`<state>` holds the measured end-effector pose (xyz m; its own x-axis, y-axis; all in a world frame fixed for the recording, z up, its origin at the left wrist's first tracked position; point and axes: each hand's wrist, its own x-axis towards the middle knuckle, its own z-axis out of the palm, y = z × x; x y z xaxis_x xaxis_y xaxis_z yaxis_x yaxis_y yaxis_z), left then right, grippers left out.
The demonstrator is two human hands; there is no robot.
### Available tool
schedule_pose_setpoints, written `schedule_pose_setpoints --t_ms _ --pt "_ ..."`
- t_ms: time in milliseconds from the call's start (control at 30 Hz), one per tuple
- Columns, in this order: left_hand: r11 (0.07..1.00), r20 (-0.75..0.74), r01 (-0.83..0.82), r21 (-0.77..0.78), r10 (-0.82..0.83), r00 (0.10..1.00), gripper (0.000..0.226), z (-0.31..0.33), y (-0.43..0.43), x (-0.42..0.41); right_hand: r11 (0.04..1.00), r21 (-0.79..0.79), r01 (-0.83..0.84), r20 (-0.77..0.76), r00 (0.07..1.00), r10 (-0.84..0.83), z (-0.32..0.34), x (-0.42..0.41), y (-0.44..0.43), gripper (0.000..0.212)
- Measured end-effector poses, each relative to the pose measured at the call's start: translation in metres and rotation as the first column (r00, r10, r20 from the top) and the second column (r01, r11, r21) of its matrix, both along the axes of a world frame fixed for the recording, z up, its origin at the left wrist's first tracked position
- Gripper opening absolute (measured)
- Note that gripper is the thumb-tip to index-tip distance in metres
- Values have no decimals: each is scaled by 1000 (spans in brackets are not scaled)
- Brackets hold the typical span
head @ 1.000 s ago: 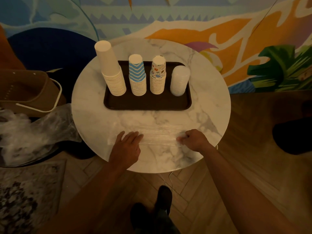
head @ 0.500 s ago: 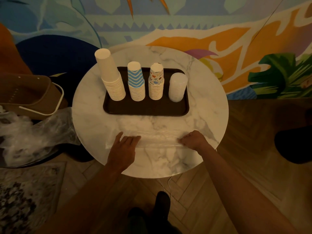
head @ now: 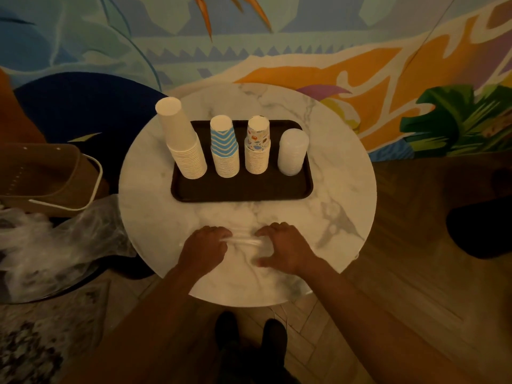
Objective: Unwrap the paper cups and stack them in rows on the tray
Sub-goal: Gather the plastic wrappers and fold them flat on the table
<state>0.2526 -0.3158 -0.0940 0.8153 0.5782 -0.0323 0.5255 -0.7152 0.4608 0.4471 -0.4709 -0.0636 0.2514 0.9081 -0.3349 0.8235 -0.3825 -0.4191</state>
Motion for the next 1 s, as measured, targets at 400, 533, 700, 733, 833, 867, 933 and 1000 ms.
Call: schedule_pose_setpoints --t_ms 400,533,700,733,833,867,933,1000 --pt "914 -178 -121 -388 54 983 25 5 74 -10 951 -180 250 112 966 -233 -4 48 23 35" --pt "875 -174 -201 -441 137 975 34 4 87 -16 880 -248 405 -115 890 -442 0 73 22 38" --pt "884 -140 -272 -380 236 962 32 -2 86 -17 849 -264 458 0 880 -475 -1 80 20 34" --pt "900 -131 -275 -339 244 961 31 -4 84 -17 840 -269 471 25 875 -483 -3 79 21 35" --pt "919 -107 -295 -260 276 955 30 -9 78 -18 806 -253 535 79 842 -534 -7 76 20 46" --pt "919 -93 -310 -244 296 951 30 -10 76 -19 799 -230 555 109 831 -546 -7 75 19 53" --pt "917 -60 -338 -213 333 941 35 -11 72 -22 822 -159 547 219 831 -511 -6 72 19 59" --pt "913 -67 -356 -197 350 934 44 -11 71 -24 849 -100 518 332 822 -463 -3 63 21 59"
